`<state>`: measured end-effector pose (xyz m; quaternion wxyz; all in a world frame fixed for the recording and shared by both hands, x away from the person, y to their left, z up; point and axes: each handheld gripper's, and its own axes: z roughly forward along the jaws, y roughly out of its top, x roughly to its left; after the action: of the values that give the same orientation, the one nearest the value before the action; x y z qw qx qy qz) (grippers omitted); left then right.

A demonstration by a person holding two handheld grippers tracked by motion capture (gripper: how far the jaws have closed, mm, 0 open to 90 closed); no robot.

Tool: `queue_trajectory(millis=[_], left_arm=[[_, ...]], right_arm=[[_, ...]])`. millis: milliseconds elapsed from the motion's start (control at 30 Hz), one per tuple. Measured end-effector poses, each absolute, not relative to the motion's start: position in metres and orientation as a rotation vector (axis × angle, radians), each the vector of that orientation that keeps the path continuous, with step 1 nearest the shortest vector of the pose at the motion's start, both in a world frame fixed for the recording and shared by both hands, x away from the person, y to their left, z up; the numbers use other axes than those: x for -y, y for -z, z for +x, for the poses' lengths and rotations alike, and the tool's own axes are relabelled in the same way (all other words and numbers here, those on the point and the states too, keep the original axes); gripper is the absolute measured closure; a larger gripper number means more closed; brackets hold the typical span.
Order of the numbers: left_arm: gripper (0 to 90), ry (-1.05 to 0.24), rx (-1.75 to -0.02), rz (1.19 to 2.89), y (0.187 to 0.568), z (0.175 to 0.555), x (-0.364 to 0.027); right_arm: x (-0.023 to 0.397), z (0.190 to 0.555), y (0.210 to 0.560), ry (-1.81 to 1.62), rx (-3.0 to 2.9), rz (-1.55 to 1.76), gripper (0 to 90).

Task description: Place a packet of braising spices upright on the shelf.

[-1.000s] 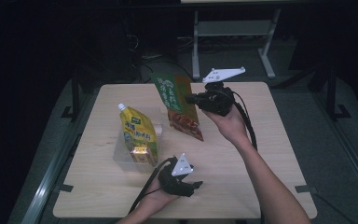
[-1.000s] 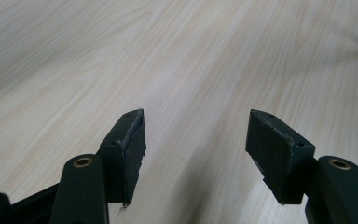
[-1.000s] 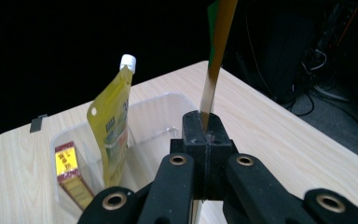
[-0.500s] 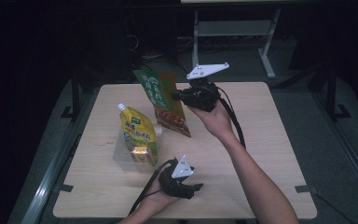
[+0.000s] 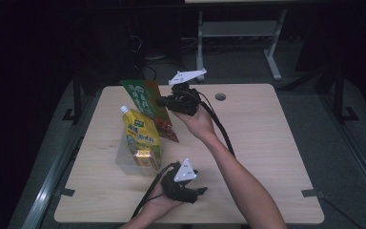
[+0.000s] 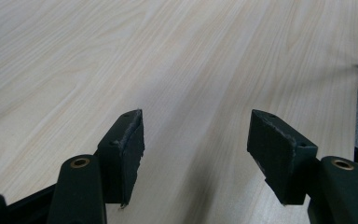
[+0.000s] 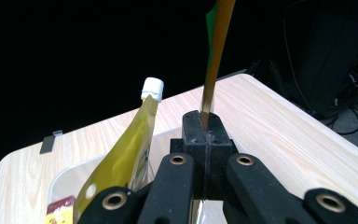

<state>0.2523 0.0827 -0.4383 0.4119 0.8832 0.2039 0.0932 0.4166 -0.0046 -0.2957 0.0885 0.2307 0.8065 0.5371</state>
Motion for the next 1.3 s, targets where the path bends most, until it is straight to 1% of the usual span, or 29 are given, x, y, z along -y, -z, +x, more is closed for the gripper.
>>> queue_trajectory(millis=[167,767,1133,1300], left_arm=[[36.0,-0.237,-0.513,2.223,0.437,0.253,-0.085],[36.0,-0.242,-0.505,2.233,0.435,0.255,-0.087],[36.0,-0.248,-0.509,2.225,0.434,0.255,-0.087],[36.0,-0.249,-0.512,2.218,0.434,0.255,-0.087]], right_arm=[[-0.006,0.422,0.303,-1.624,-2.397,0.697,90.0],[-0.017,0.437,0.324,-1.715,-2.353,0.767,90.0],[-0.017,0.439,0.328,-1.664,-2.341,0.724,90.0],[-0.018,0.439,0.33,-1.611,-2.352,0.731,88.1]])
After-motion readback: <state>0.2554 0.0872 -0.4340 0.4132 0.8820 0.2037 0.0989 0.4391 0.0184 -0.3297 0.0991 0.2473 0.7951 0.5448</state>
